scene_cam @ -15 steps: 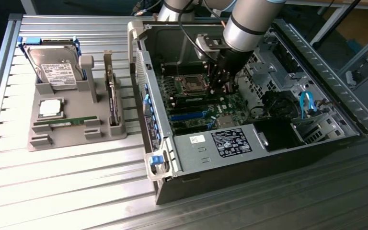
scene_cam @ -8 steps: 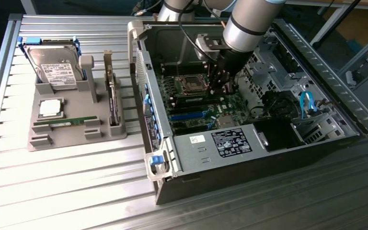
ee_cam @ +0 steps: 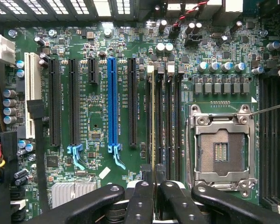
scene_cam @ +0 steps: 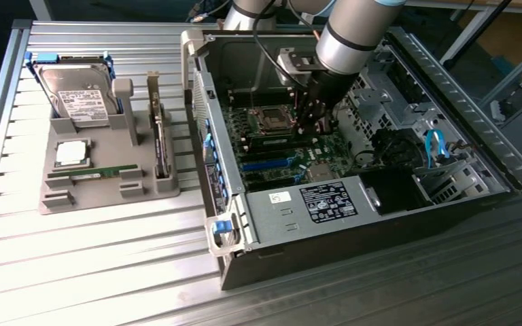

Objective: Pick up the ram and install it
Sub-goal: 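Insert the ram into the slot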

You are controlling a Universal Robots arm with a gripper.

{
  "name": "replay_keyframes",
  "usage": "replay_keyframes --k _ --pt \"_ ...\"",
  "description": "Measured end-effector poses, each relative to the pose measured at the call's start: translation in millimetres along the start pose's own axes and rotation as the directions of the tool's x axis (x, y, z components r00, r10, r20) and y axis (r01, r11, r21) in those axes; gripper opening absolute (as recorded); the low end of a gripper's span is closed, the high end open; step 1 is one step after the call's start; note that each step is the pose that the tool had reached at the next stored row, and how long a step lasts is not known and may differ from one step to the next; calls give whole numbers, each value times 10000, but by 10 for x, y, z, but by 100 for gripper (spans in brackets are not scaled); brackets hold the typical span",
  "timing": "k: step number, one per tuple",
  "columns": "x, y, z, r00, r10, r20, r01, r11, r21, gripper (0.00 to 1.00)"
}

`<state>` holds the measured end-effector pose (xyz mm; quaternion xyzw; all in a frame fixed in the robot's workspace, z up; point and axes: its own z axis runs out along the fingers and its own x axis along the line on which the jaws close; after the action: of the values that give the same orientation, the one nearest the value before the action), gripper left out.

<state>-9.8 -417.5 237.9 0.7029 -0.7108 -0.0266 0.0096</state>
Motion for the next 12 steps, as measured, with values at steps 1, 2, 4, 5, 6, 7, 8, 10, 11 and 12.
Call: replay_keyframes --k 1,2,4,5,6,7,8,10,11,12 --pt "0 -1 7 10000 -1 3 1 10000 1 12" --pt "0 -1 9 10000 -1 2 1 10000 1 12" --pt "0 -1 9 10000 0 0 0 10000 1 12" --pt "0 -1 9 10000 1 0 -1 10000 0 12" --pt "0 -1 9 10000 0 0 0 10000 0 12" --pt "0 -1 9 10000 1 0 -1 10000 0 12" --pt "0 -2 9 10000 2 0 -2 10000 0 12" --pt "0 -6 9 10000 1 -3 -1 10000 -2 12" --pt "0 -6 9 10000 2 -3 -2 10000 -1 12" --pt "0 -6 9 10000 2 -3 -2 10000 -1 12"
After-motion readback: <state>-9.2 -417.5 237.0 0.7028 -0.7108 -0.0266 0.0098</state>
